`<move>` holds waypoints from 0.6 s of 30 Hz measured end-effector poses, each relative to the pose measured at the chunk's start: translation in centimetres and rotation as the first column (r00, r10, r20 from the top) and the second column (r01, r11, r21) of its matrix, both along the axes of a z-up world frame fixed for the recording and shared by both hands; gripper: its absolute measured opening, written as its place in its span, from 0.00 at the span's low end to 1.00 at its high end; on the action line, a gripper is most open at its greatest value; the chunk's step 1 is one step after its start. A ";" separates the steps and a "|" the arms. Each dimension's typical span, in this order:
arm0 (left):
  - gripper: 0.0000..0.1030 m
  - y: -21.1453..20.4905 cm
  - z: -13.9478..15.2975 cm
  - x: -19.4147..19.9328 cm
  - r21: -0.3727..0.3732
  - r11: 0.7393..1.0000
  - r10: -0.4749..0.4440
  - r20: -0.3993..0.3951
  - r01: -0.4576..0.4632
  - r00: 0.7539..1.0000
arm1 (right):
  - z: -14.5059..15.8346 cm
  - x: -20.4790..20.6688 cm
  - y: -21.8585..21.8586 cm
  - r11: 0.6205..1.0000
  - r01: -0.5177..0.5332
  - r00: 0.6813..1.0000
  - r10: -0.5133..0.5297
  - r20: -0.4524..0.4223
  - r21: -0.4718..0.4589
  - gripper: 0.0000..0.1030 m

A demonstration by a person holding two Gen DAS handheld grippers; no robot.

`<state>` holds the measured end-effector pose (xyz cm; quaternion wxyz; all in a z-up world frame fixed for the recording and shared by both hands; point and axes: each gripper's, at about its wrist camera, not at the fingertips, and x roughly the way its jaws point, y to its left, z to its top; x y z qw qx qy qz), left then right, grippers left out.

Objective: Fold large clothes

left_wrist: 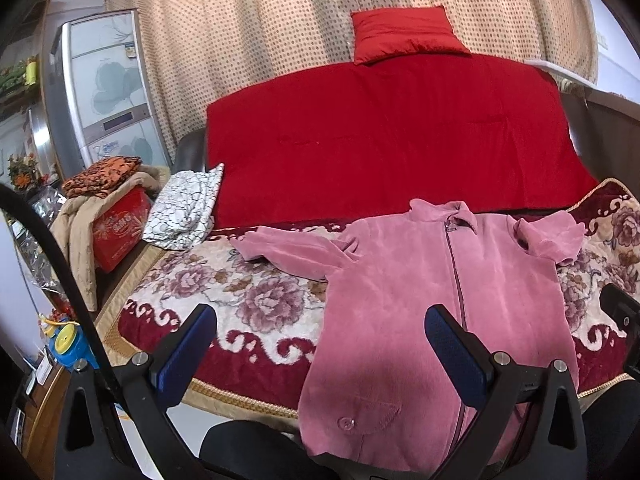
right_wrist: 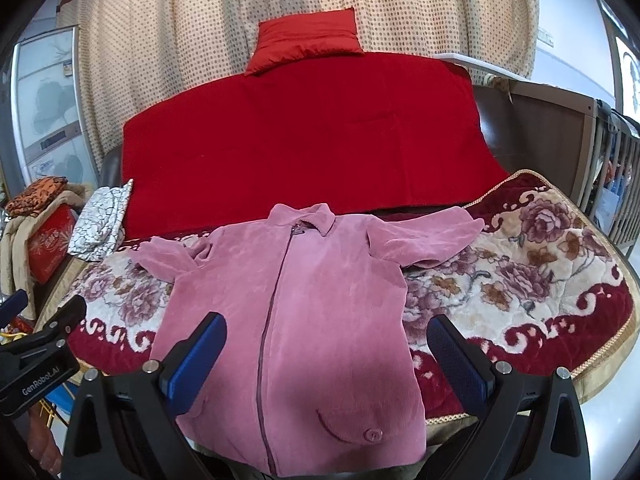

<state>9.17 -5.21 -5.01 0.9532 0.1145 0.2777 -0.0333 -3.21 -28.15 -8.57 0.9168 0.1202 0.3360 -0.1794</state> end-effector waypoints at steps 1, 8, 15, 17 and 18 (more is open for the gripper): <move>1.00 -0.2 -0.3 0.5 0.000 1.000 -0.011 -0.013 0.011 1.000 | -0.3 0.5 -0.4 1.000 0.002 1.000 -0.002 -0.006 -0.002 0.99; 1.00 -3.2 -5.2 11.2 -0.111 0.985 -0.157 -0.260 0.132 0.953 | -2.6 5.3 -7.5 0.997 0.040 0.999 -0.039 -0.005 0.061 0.99; 1.00 -6.9 -11.8 21.9 -0.181 0.980 -0.151 -0.396 0.084 0.906 | -10.8 11.3 -25.7 0.875 0.225 0.969 -0.246 -0.008 0.429 0.98; 1.00 -7.2 -13.0 23.6 -0.202 0.978 -0.139 -0.414 0.058 0.900 | -14.0 12.4 -30.2 0.791 0.290 0.945 -0.324 -0.033 0.538 0.84; 1.00 -7.2 -13.5 24.2 -0.216 0.975 -0.136 -0.405 0.049 0.904 | -15.6 13.1 -32.2 0.743 0.322 0.932 -0.356 -0.061 0.587 0.79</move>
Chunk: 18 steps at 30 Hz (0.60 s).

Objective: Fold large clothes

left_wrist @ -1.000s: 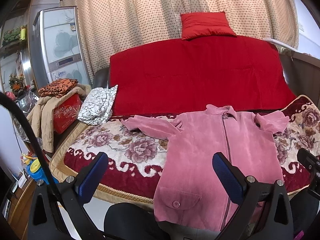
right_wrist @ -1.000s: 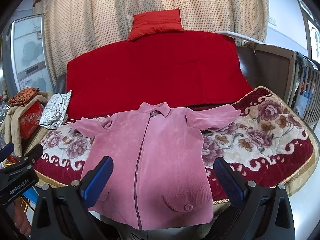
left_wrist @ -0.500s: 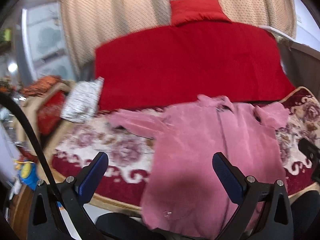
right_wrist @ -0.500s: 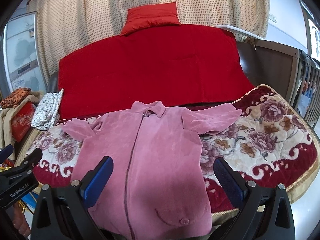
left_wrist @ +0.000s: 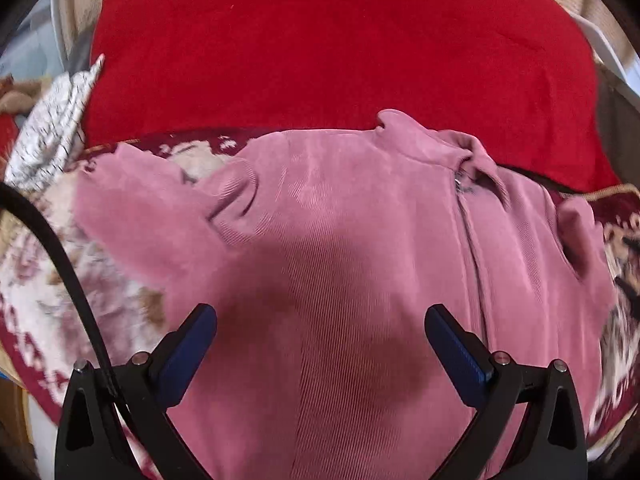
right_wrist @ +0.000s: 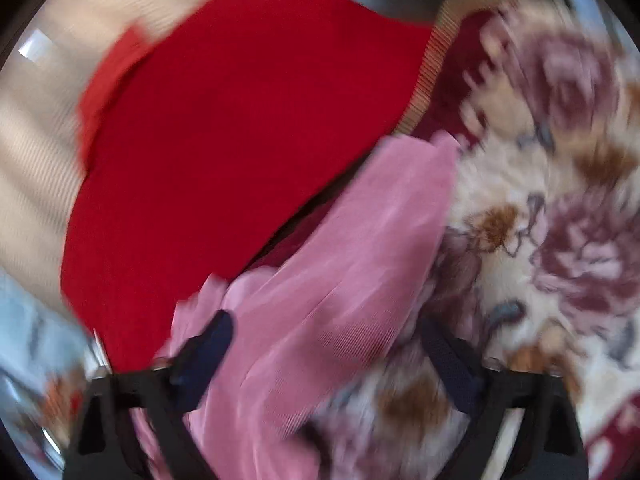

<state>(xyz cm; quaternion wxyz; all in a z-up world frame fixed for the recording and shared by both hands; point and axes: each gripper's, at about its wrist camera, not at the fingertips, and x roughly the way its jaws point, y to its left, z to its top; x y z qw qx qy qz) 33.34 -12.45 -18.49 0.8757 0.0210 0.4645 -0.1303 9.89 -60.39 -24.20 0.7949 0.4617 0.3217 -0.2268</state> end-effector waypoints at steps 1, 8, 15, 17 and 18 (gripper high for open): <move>1.00 0.2 -0.3 0.2 -0.009 1.000 0.008 0.021 -0.008 1.000 | -1.1 0.5 -1.5 0.998 0.028 1.000 -0.028 -0.007 0.047 0.72; 1.00 -0.3 -0.6 0.5 0.007 0.999 -0.033 0.139 0.032 0.990 | -5.1 2.8 -7.5 0.979 0.182 0.983 -0.179 -0.039 0.096 0.64; 1.00 0.4 0.1 0.8 0.063 0.998 -0.033 0.244 0.018 0.969 | -4.7 5.9 -7.1 0.988 0.155 0.987 -0.154 -0.039 0.022 0.10; 1.00 1.4 0.6 1.0 0.069 0.998 -0.013 0.272 -0.006 0.962 | -2.3 6.3 -5.0 0.992 0.124 0.991 -0.123 0.053 -0.024 0.07; 1.00 2.0 1.0 1.0 0.054 0.998 0.008 0.282 -0.024 0.959 | -0.8 6.6 -4.0 0.993 0.105 0.991 -0.100 0.088 -0.053 0.07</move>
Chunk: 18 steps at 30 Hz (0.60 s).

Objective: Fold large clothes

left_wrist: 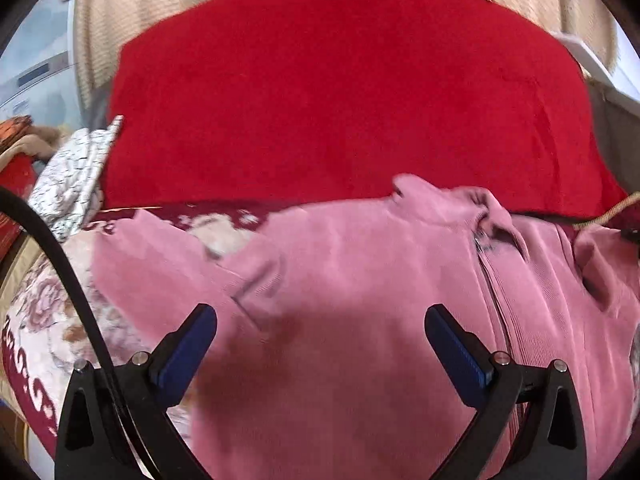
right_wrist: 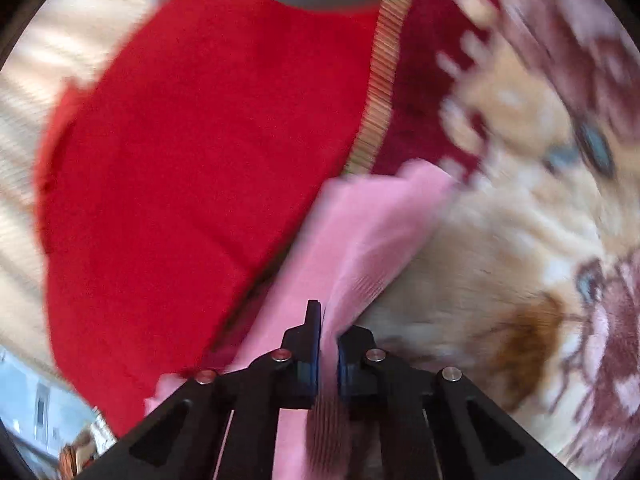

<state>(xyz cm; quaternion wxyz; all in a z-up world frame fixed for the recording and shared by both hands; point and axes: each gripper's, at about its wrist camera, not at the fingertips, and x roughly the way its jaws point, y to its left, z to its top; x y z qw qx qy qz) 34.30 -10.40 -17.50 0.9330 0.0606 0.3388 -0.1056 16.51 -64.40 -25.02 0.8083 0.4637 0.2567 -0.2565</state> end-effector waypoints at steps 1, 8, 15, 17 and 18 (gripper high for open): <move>1.00 0.7 0.4 0.1 -0.014 1.000 0.020 0.008 -0.020 1.000 | 1.7 0.5 1.3 0.999 -0.026 0.999 0.027 0.029 -0.033 0.07; 1.00 6.7 2.4 0.2 -0.098 0.982 0.168 0.057 -0.161 0.984 | 12.6 4.8 15.5 0.941 -0.267 0.909 0.318 0.268 -0.209 0.07; 1.00 12.2 3.1 -0.5 -0.138 0.961 0.253 0.085 -0.241 0.964 | 11.7 12.5 30.7 0.794 -0.562 0.745 0.607 0.275 -0.231 0.08; 1.00 13.3 3.3 -0.9 -0.165 0.956 0.259 0.087 -0.243 0.962 | 8.6 14.7 34.1 0.739 -0.651 0.702 0.673 0.232 -0.174 0.12; 1.00 13.7 3.5 -0.7 -0.186 0.953 0.259 0.082 -0.240 0.962 | 7.0 16.0 35.8 0.702 -0.701 0.673 0.710 0.209 -0.128 0.12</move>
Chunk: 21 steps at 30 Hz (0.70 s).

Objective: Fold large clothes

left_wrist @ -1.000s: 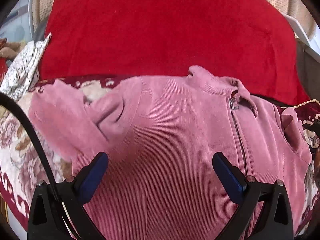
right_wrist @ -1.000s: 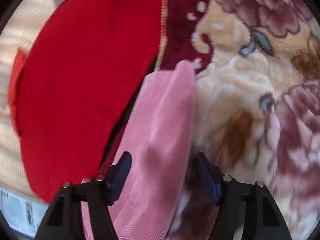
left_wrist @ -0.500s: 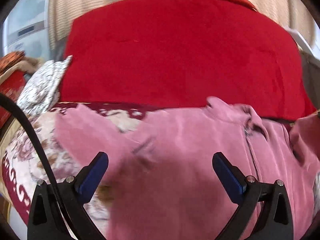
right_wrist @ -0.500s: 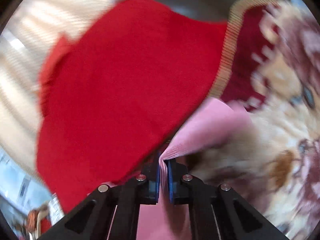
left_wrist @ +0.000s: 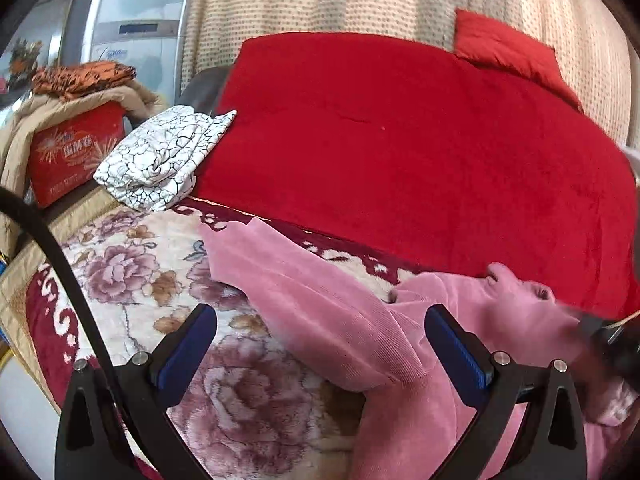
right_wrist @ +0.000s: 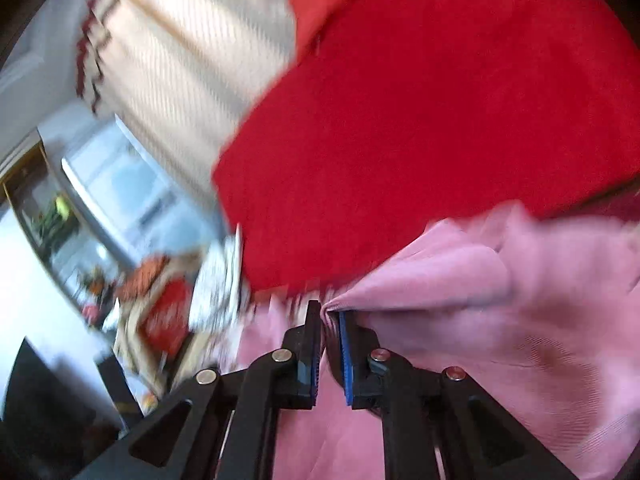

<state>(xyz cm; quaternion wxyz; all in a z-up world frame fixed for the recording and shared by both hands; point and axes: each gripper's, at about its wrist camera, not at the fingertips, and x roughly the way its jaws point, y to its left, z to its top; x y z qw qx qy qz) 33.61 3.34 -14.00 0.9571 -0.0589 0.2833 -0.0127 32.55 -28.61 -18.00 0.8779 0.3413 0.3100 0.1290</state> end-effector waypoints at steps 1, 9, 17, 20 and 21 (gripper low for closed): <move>1.00 0.5 0.0 0.0 -0.028 1.000 -0.008 -0.003 0.007 1.000 | -1.1 0.8 1.4 0.999 -0.048 0.998 0.048 -0.034 0.012 0.15; 1.00 -0.6 -1.1 1.2 -0.265 0.952 -0.176 -0.059 0.155 0.983 | -2.3 -2.5 0.8 0.981 -0.154 0.986 0.160 -0.043 0.119 0.76; 0.71 -7.5 -3.3 2.5 -0.247 0.926 -0.320 -0.119 0.284 0.940 | -1.8 -7.2 -10.8 0.977 0.206 0.973 -0.210 -0.099 -0.052 0.38; 0.42 -9.8 -4.9 3.2 -0.168 0.937 -0.338 -0.200 0.308 0.920 | -3.9 -6.5 -12.9 0.968 0.237 0.956 -0.246 -0.158 -0.079 0.36; 0.38 -10.4 -5.6 3.5 -0.147 0.938 -0.342 -0.237 0.315 0.909 | -4.7 -6.0 -13.0 0.971 0.225 0.953 -0.237 -0.187 -0.082 0.36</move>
